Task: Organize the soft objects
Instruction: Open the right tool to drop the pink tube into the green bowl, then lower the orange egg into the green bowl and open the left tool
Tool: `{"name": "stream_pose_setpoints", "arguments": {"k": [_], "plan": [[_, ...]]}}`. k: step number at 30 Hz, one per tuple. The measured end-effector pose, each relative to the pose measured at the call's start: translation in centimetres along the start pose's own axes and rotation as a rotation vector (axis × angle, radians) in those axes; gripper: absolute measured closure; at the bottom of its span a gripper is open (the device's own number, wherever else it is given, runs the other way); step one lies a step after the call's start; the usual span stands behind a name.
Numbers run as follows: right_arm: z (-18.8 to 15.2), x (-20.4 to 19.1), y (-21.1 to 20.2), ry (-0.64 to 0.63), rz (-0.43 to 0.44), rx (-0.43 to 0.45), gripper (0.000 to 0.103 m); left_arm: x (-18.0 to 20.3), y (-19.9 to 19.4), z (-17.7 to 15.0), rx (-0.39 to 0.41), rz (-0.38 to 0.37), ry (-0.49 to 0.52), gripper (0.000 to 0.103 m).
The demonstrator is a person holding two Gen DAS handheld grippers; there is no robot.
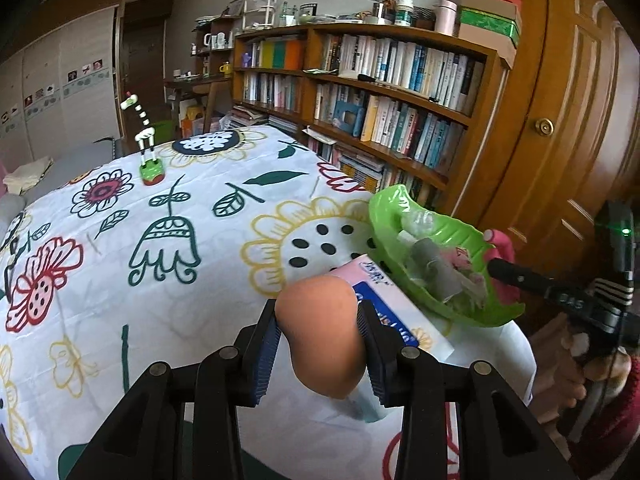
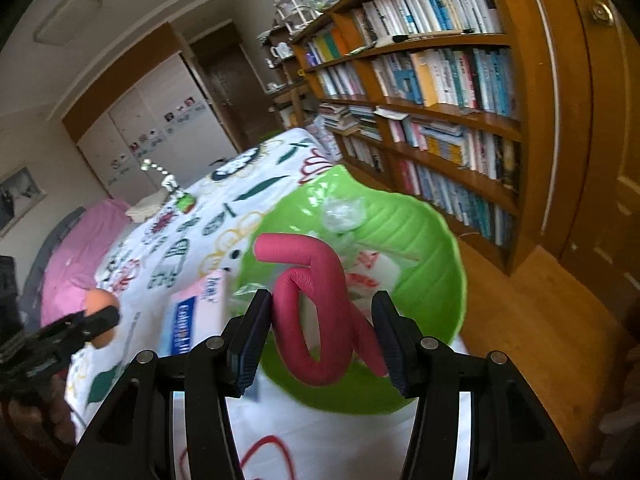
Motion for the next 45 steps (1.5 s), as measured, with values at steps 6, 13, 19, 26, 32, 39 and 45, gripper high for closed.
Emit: {"name": "stream_pose_setpoints", "arguments": {"k": [6, 13, 19, 26, 32, 39, 45], "plan": [[0.0, 0.9, 0.5, -0.031, -0.068, 0.010, 0.045, 1.3, 0.5, 0.7, -0.004, -0.014, 0.025, 0.062], [0.3, 1.4, -0.5, -0.041, -0.059, 0.068, 0.037, 3.2, 1.1, 1.6, -0.009, -0.036, 0.054, 0.062], [0.1, 1.4, -0.8, -0.100, -0.117, 0.076, 0.037, 4.8, 1.8, 2.3, -0.013, -0.058, 0.087, 0.062], [-0.4, 1.8, 0.5, -0.157, -0.204, 0.040, 0.037, 6.7, 2.5, 2.8, -0.020, -0.080, 0.122, 0.062], [-0.6, 1.4, 1.0, -0.207, -0.221, 0.024, 0.037, 7.9, 3.1, 3.2, -0.027, -0.088, 0.142, 0.062], [0.3, 1.2, -0.8, -0.193, -0.187, 0.085, 0.037, 9.2, 4.2, 3.5, -0.044, -0.111, 0.163, 0.062], [0.9, 2.3, -2.1, -0.151, -0.218, 0.128, 0.037, 10.8, 5.0, 3.8, -0.064, -0.145, 0.182, 0.062]]}}
Point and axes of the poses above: each gripper's, at about its wrist camera, not at the fingertips, and y roughly the way its jaws point, x to its right, z to its top, the point moved 4 cm from there along y, roughly the way its jaws point, and after that the axes turned 6 degrees about z, right-handed, at the moved point
